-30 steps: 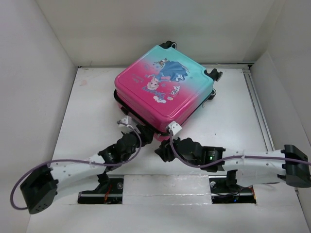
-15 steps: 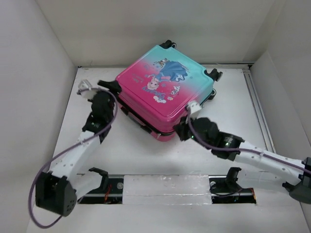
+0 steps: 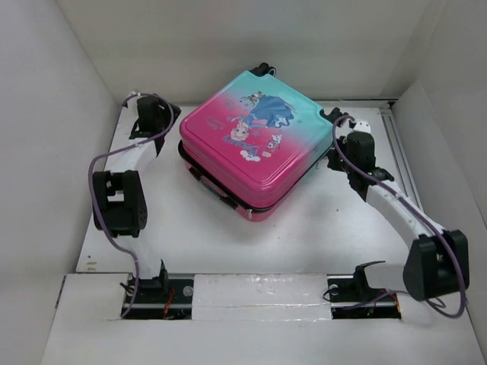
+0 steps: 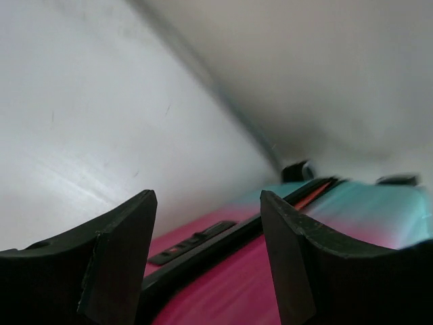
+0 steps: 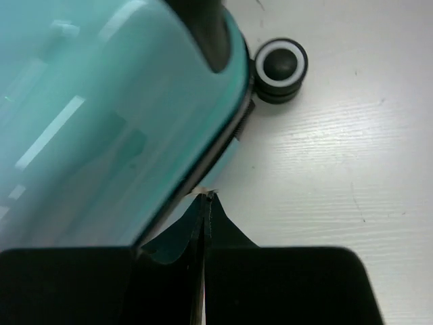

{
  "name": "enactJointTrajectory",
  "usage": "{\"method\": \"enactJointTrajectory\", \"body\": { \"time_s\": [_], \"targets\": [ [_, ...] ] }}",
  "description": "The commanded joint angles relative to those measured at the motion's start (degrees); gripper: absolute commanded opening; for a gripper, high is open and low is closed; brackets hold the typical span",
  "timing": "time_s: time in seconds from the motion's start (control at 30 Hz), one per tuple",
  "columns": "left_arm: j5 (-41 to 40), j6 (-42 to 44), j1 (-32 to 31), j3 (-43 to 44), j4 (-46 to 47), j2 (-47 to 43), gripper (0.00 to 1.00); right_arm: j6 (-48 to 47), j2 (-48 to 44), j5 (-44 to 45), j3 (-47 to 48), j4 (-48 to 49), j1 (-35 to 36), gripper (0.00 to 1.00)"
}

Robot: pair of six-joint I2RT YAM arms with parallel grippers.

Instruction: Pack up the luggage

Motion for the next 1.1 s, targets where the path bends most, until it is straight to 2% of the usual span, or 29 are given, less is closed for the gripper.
{"method": "enactJointTrajectory", "body": {
  "time_s": [0.0, 0.07, 0.13, 0.2, 0.37, 0.4, 0.5, 0.57, 0.67, 0.73, 0.83, 0.9, 0.93, 0.97, 1.0, 1.07],
  "targets": [
    [7.71, 3.03, -0.34, 2.00, -3.77, 2.64, 0.58, -0.11, 4.81, -8.12, 1.31, 6.34, -4.30, 0.00],
    [8.51, 1.72, -0.34, -0.27, -3.77, 3.18, 0.58, -0.11, 9.71, -11.12, 3.94, 7.04, -4.31, 0.00],
    [10.17, 0.66, -1.04, -4.31, 0.70, 2.14, 0.57, -0.90, 12.46, -12.79, 6.92, 7.05, -2.31, 0.00],
    [10.19, -0.14, -2.71, -12.12, 3.70, -0.33, 0.57, -2.48, 16.06, -14.21, 9.04, 7.75, -0.45, 0.00],
    [3.42, -2.85, -7.90, -30.40, 12.39, -15.34, 0.55, -3.54, 23.79, -23.15, 20.43, 9.34, 1.66, 0.00],
    [2.90, -3.56, -8.60, -37.05, 14.06, -17.62, 0.55, -3.54, 25.46, -24.65, 22.73, 8.81, 1.66, 0.00],
    [2.89, -4.09, -8.60, -43.43, 16.27, -26.85, 0.53, -4.68, 31.09, -28.62, 30.72, 4.95, 1.66, 0.00],
    [2.89, -3.57, -9.83, -47.82, 14.79, -33.51, 0.52, -4.68, 32.94, -29.49, 32.77, 4.94, 1.66, 0.00],
    [2.10, -2.43, -10.89, -51.78, 12.15, -38.90, 0.52, -4.68, 34.96, -31.61, 37.78, 1.79, 0.43, 0.00],
    [2.63, -2.42, -11.59, -53.98, 11.27, -43.21, 0.51, -4.68, 34.19, -32.31, 38.31, 1.25, -1.58, 0.00],
    [4.30, -1.90, -11.59, -57.32, 10.21, -46.99, 0.48, -4.16, 28.84, -30.83, 33.60, 1.25, -3.34, 0.08],
    [0.72, -0.67, -11.59, -57.33, 7.06, -50.32, 0.48, -5.63, 21.57, -27.94, 29.55, 1.25, -3.35, 0.13],
    [-4.35, -0.66, -11.59, -58.20, 6.35, -51.56, 0.52, -5.65, 16.56, -24.52, 24.91, 1.25, -3.35, 0.18],
    [-6.14, -0.66, -11.59, -58.21, 5.47, -52.70, 0.52, -6.35, 16.51, -23.53, 22.61, 1.25, -3.35, 0.18],
    [-6.86, -0.66, -11.59, -58.21, 5.46, -53.67, 0.59, -7.05, 12.25, -23.00, 20.49, 1.25, -3.35, 0.23],
    [-6.86, -0.66, -11.59, -57.69, 7.04, -54.30, 0.62, -7.06, 8.62, -21.69, 14.71, 1.25, -3.35, 0.24]
  ]
}}
